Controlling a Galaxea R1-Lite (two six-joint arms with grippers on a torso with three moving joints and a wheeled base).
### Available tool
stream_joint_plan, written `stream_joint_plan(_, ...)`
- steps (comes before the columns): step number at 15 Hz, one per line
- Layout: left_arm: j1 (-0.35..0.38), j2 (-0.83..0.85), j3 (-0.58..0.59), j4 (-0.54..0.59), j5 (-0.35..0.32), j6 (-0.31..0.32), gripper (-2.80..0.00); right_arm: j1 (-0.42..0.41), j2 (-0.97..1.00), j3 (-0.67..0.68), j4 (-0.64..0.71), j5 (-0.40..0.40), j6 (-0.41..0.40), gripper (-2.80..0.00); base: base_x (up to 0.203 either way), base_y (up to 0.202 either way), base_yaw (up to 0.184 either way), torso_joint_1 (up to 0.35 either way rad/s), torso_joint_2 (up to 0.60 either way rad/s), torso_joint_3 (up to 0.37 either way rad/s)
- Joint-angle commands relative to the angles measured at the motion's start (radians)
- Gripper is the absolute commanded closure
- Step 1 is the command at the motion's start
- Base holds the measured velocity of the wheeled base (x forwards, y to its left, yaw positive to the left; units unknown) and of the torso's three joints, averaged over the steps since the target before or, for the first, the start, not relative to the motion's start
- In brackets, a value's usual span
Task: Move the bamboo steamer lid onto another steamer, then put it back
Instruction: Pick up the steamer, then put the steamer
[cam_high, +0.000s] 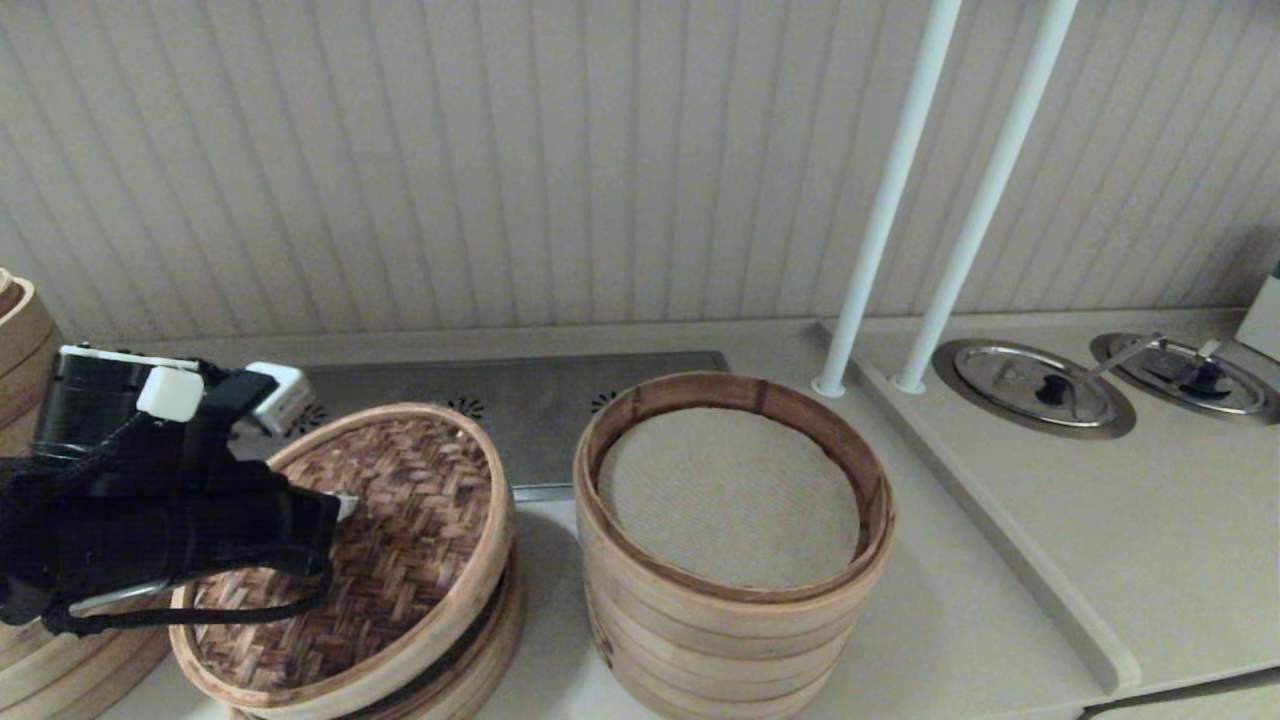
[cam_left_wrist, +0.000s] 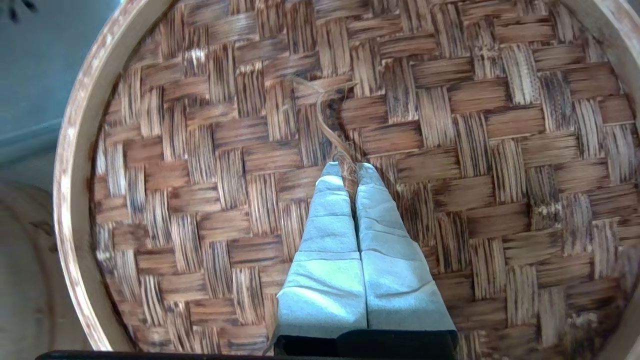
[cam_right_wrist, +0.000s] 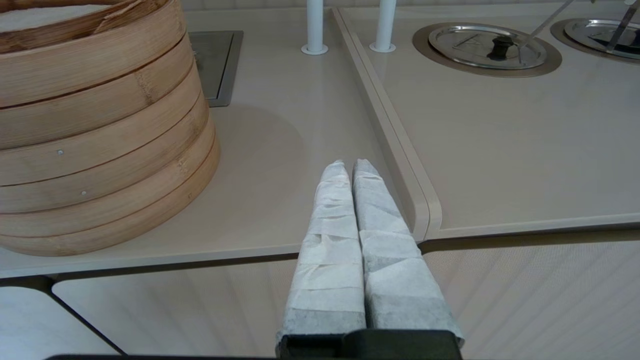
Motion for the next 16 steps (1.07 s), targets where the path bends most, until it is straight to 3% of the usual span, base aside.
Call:
stream_joint_plan(1, -0.005, -0.042, -0.059, 0.033, -0.004, 0.0, 0.0, 0.0, 0.001, 0.005, 0.0, 0.0, 0.0, 0.0, 0.0, 0.0, 0.0, 0.0, 0.0, 0.0)
stream_joint_plan(8, -0.125, -0.056, -0.38, 0.283, 0.006, -0.08, 0.0, 0.0, 0.001, 0.004, 0.0, 0.0, 0.0, 0.0, 0.0, 0.0, 0.0, 0.0, 0.0, 0.0)
stream_joint_plan(12, -0.269, -0.02, -0.568, 0.42, 0.016, -0.127, 0.0, 0.0, 0.001, 0.003, 0.0, 0.0, 0.0, 0.0, 0.0, 0.0, 0.0, 0.0, 0.0, 0.0)
stream_joint_plan(16, -0.422, 0.058, -0.678, 0.459, 0.127, -0.148, 0.0, 0.0, 0.001, 0.004, 0.0, 0.0, 0.0, 0.0, 0.0, 0.0, 0.0, 0.0, 0.0, 0.0)
